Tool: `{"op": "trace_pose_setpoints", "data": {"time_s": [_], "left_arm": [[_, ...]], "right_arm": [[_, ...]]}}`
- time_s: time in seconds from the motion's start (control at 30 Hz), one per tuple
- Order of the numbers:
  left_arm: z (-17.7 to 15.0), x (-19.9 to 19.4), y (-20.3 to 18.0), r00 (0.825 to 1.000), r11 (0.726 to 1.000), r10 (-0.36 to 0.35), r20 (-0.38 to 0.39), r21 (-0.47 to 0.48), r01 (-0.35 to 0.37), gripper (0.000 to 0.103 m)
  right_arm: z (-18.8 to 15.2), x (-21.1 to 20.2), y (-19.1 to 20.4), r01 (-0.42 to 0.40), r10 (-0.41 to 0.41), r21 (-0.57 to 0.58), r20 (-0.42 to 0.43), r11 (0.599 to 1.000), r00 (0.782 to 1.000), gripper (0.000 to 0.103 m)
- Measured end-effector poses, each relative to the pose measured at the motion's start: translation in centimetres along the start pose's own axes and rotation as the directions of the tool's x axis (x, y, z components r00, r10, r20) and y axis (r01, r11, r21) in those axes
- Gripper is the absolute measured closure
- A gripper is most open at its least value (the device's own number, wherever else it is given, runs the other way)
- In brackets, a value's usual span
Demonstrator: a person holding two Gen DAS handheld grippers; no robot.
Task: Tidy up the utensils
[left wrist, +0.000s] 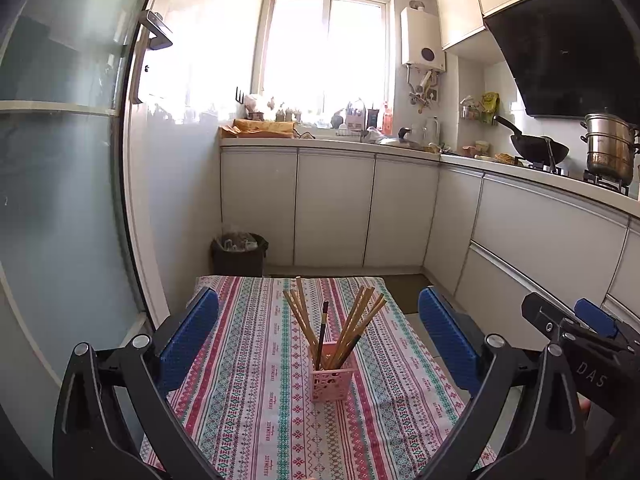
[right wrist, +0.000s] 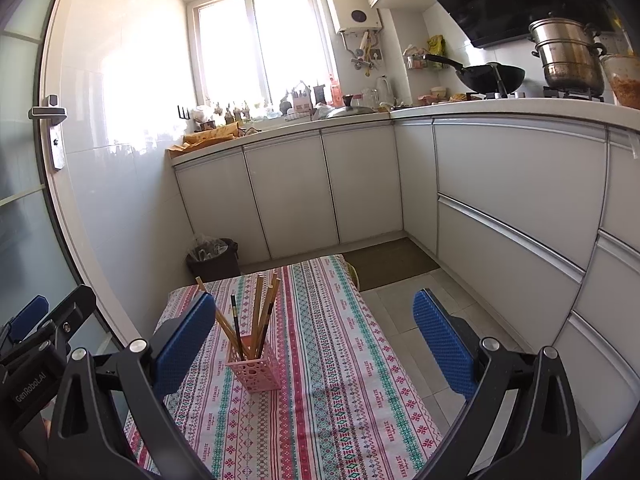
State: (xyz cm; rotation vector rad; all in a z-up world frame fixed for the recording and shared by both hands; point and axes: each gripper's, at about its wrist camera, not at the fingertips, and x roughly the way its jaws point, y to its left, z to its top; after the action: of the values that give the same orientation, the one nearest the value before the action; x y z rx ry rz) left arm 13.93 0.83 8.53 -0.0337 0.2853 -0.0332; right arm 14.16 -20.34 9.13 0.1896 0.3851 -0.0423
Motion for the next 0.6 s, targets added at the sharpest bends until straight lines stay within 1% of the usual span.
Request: {"op": "trace_pose_setpoints", "data": {"time_s": [0.1,0.17,0.2,0.23,0.27,0.33,0.37,0.47,0.53,0.6], "left_arm": [[-0.2,0.0,0.0,0.999,1.000,0.027,0.016,-0.001,-0.027,0.007],[-0.2,-0.1,0.1,0.999,1.000,0.021,0.035,-0.020,-0.020,0.007],[-0.1,0.1,0.2,0.999,0.999,0.043,0.010,-0.028,-0.043,0.007],[-0.1,0.6,0.3,0.996,0.996,0.083,-0.025,-0.035,-0.083,0.007],[0.0,1.2,0.3,0.989,0.990,0.133,-0.063,-0.036,-0.135,0.007],[-0.2,2.2,0.2,0.966,0.974,0.224,-0.126,-0.005,-0.227,0.007],[-0.4,2.7,0.2,0.959,0.971,0.239,-0.149,0.013,-0.240,0.007],[-1.0,2.8,0.4,0.960,0.973,0.231,-0.157,0.009,-0.232,0.007],[-1.0,2.6,0.8,0.972,0.980,0.192,-0.135,-0.023,-0.197,0.007],[-0.8,2.2,0.9,0.976,0.981,0.185,-0.113,-0.028,-0.189,0.007]], "right_arm": [[-0.1,0.1,0.0,0.000,0.000,0.000,-0.002,1.000,1.000,0.007],[-0.2,0.3,-0.2,0.000,0.000,0.003,-0.005,1.000,1.000,0.007],[-0.2,0.3,-0.2,0.000,0.000,0.004,-0.008,1.000,1.000,0.007],[-0.3,0.5,-0.2,0.001,-0.001,0.005,-0.012,1.000,1.000,0.007],[-0.3,0.6,-0.3,0.002,-0.002,0.005,-0.016,1.000,1.000,0.007],[-0.4,0.7,-0.4,0.000,0.000,0.007,-0.023,1.000,1.000,0.007],[-0.5,0.8,-0.4,0.000,0.000,0.009,-0.024,1.000,1.000,0.007],[-0.6,0.9,-0.5,0.001,-0.001,0.012,-0.030,1.000,1.000,0.007],[-0.6,1.0,-0.6,0.001,-0.001,0.015,-0.035,1.000,0.999,0.007],[-0.6,1.1,-0.6,0.001,-0.001,0.015,-0.035,1.000,0.999,0.007]]}}
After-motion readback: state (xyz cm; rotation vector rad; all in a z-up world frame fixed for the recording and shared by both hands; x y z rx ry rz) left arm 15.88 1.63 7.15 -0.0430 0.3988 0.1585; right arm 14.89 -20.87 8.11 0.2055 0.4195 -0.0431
